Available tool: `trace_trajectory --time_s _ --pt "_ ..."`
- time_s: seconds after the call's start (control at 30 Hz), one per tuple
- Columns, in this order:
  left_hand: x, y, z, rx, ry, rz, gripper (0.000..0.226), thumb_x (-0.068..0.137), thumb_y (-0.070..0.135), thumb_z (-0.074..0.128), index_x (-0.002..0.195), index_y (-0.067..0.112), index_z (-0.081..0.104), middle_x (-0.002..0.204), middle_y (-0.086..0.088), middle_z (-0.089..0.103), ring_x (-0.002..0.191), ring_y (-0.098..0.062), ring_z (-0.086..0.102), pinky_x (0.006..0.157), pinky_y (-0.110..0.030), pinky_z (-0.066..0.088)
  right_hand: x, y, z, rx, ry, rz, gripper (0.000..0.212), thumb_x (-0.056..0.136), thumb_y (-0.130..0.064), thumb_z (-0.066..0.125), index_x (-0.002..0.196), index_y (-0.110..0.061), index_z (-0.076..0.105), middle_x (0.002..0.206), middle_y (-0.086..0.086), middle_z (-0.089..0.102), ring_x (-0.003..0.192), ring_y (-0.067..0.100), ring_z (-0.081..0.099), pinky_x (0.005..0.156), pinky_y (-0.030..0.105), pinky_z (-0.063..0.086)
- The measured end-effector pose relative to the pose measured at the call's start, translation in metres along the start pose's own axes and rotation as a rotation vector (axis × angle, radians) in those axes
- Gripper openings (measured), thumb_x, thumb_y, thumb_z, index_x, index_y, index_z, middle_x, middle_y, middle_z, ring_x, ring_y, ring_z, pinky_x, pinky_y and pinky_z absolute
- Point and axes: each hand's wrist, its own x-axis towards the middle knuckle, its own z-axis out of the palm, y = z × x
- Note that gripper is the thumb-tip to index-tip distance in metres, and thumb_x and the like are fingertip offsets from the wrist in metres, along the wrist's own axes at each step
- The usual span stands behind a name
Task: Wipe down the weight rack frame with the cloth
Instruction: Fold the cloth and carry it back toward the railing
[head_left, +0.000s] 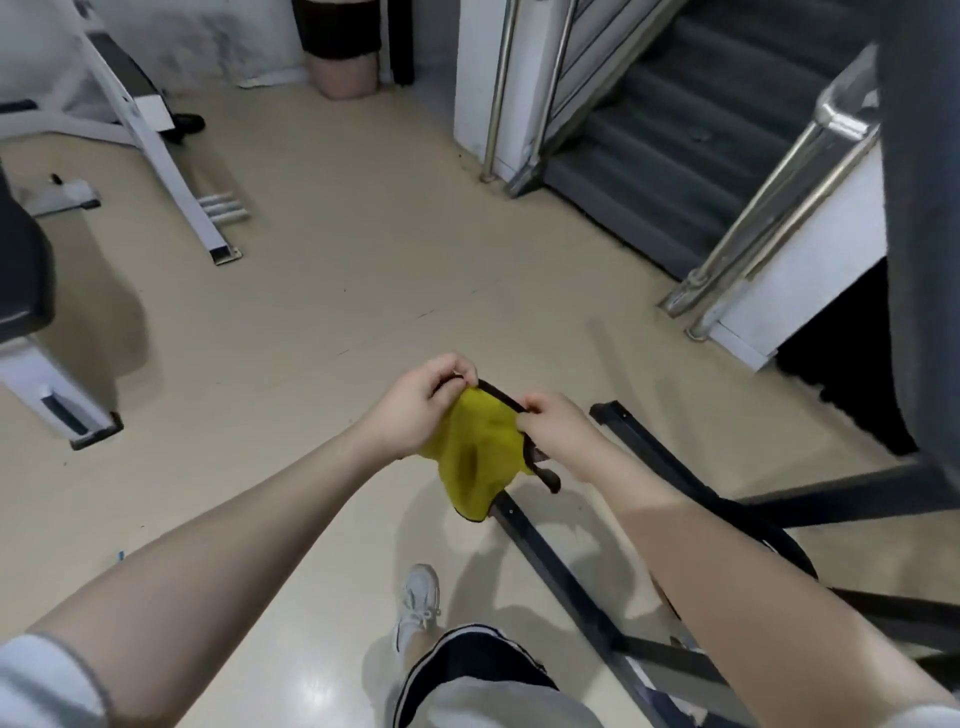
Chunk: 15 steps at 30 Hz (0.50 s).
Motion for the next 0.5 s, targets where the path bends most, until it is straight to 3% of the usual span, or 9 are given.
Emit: trace_trajectory --time_s 0.1,0.2,0.33,0.4,0.5 --pt "0.056 -0.012 -0.029 0.142 -0.059 -0.023 0.033 0.091 -0.004 0.04 0.083 0.018 0.064 0.09 0.001 0.05 0.085 -0.013 0.048 0.068 -0.006 0.035 0.061 -0.05 -0.009 0.182 -0.048 0.041 0.016 0.092 -0.015 0.051 0.102 -0.003 0.056 0.081 0.014 0.053 0.059 0.024 0.054 0.049 0.026 0.048" --pt "0.106 -0.02 -0.044 0.144 -0.099 -0.097 0.02 0.094 0.01 0.046 0.091 0.008 0.066 0.093 -0.002 0.051 0.085 -0.011 0.052 0.064 -0.003 0.035 0.111 -0.095 -0.02 0.268 -0.052 -0.012 0.012 0.093 -0.017 0.056 0.096 -0.007 0.05 0.088 0.018 0.06 0.066 0.025 0.063 0.06 0.033 0.057" --pt "0.17 -0.031 -0.052 0.147 -0.092 -0.056 0.024 0.087 0.037 0.062 0.073 0.019 0.054 0.083 0.002 0.045 0.071 -0.005 0.046 0.062 -0.014 0.035 0.169 -0.126 -0.03 0.434 -0.026 -0.014 0.013 0.092 -0.008 0.055 0.086 -0.01 0.044 0.086 0.018 0.058 0.064 0.024 0.062 0.052 0.027 0.054" --pt "0.203 -0.039 -0.058 0.24 -0.079 -0.034 0.024 0.083 0.035 0.068 0.072 0.022 0.051 0.081 0.002 0.042 0.073 -0.012 0.047 0.067 -0.024 0.038 0.197 -0.135 -0.033 0.495 0.009 0.03 0.016 0.093 -0.006 0.053 0.083 -0.011 0.042 0.084 0.015 0.055 0.061 0.023 0.061 0.048 0.024 0.052" --pt "0.261 -0.054 -0.074 0.368 -0.083 0.035 0.017 0.087 0.023 0.062 0.089 0.006 0.064 0.088 0.0 0.044 0.088 -0.026 0.055 0.077 -0.035 0.044 0.246 -0.151 -0.044 0.505 0.102 0.071 0.019 0.092 -0.006 0.055 0.08 -0.011 0.042 0.08 0.012 0.054 0.05 0.017 0.06 0.046 0.024 0.054"
